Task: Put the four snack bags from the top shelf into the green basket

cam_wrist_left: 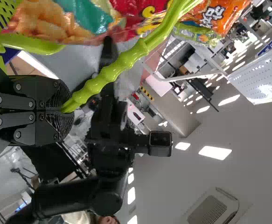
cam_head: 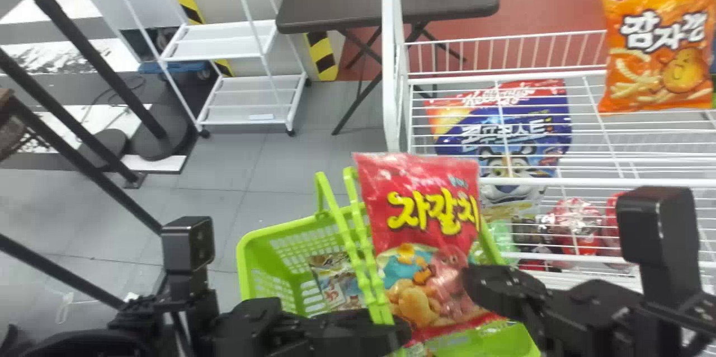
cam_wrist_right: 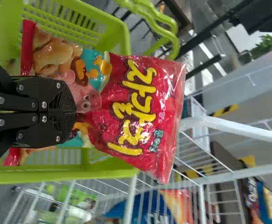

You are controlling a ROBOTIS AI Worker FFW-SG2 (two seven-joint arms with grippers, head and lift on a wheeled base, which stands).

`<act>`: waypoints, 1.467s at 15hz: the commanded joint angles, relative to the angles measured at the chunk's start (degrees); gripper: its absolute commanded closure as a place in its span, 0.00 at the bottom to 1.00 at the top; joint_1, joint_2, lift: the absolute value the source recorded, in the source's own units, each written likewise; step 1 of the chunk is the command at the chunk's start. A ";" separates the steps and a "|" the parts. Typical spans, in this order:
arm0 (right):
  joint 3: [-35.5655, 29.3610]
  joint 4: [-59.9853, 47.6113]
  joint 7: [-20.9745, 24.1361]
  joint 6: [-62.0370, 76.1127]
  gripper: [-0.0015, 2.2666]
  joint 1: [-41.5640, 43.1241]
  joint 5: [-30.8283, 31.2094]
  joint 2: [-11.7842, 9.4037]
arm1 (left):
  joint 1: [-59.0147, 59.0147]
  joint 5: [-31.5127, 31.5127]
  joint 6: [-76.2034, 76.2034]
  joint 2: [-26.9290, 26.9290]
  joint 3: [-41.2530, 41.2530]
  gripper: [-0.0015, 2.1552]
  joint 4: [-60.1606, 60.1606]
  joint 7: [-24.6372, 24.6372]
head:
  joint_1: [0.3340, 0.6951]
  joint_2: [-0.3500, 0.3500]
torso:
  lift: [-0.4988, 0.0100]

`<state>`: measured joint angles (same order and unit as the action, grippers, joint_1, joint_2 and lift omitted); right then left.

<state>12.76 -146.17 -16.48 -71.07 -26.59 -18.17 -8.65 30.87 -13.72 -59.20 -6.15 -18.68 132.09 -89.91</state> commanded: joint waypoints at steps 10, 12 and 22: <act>-8.01 0.88 -1.01 -13.44 0.03 6.81 -4.60 0.30 | 0.07 0.45 -0.17 0.00 0.39 1.00 0.01 -0.66 | 1.00 0.79 | 0.97; -11.88 0.88 -1.09 -8.87 0.03 6.99 -6.62 0.39 | 0.33 0.36 -0.35 0.00 0.31 1.00 0.01 -0.66 | 1.00 0.75 | 0.97; -22.69 39.12 -0.30 32.61 0.03 27.99 11.14 0.57 | 1.74 0.27 -0.17 -0.09 -0.13 1.00 0.27 -0.66 | 1.00 0.25 | 0.97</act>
<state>-9.73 -115.32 -16.79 -41.83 -3.40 -9.96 -8.08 32.32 -13.43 -59.48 -6.24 -18.73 132.36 -89.91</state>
